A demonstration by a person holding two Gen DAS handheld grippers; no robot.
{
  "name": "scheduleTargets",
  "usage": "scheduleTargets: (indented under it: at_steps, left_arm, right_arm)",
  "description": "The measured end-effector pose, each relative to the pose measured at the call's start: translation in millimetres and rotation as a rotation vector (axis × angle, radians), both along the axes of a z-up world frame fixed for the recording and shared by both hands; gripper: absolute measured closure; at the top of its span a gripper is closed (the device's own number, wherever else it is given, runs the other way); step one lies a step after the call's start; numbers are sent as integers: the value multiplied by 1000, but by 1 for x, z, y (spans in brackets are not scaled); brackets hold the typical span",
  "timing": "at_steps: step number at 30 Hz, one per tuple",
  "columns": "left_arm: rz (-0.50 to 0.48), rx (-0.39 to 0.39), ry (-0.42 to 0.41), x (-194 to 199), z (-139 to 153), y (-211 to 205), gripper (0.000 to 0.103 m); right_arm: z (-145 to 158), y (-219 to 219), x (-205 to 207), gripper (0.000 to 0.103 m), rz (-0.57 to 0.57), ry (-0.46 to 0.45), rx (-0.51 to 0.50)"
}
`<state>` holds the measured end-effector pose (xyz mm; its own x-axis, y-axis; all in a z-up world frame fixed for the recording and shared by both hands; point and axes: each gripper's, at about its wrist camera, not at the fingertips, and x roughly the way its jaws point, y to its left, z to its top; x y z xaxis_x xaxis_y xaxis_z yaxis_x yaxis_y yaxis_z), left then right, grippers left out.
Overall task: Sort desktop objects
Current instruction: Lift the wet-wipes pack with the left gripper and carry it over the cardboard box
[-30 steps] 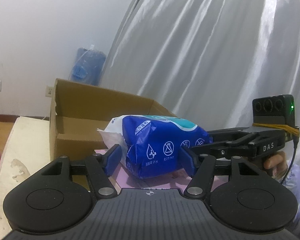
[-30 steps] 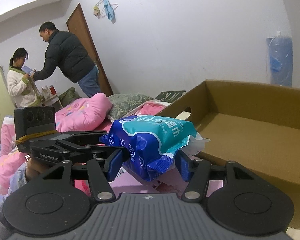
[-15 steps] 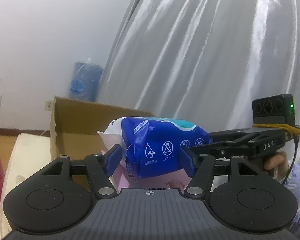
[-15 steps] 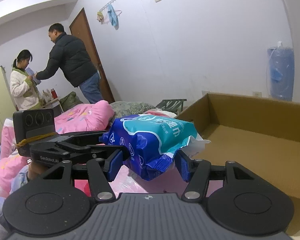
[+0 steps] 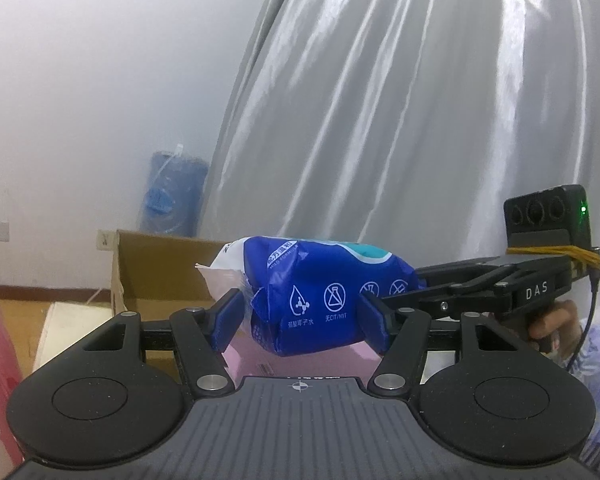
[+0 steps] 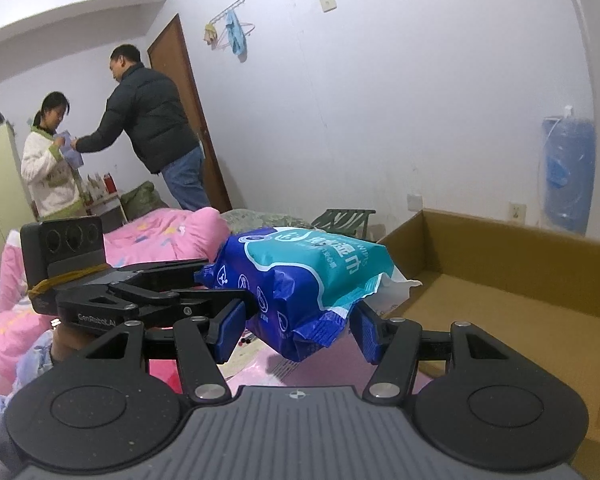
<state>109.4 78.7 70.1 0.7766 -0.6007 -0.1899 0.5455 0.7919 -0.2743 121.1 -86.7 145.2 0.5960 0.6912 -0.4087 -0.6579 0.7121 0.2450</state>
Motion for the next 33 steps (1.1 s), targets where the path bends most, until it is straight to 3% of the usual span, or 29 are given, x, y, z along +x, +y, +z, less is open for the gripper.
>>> scheduleTargets:
  at_steps: [10,16,22,27,33]
  left_arm:
    - [37,3,-3,39,-2,6,44]
    - [70,63,16,82,-4,5,46]
    - [74,112,42,122,-3,4,48]
    - [58,88,84,150,-8,8,48]
    - [66,119,145,179,-20,1,49]
  right_arm:
    - [3,13,43,42,-2,26,-56]
    - [-5,18,86,42,-17,92,-55]
    - [-10,23,106,42,-57,96,-71]
    - [-19,20,123,42,-85,119,-75]
    - [-30,17,142,43,-114,143,-123]
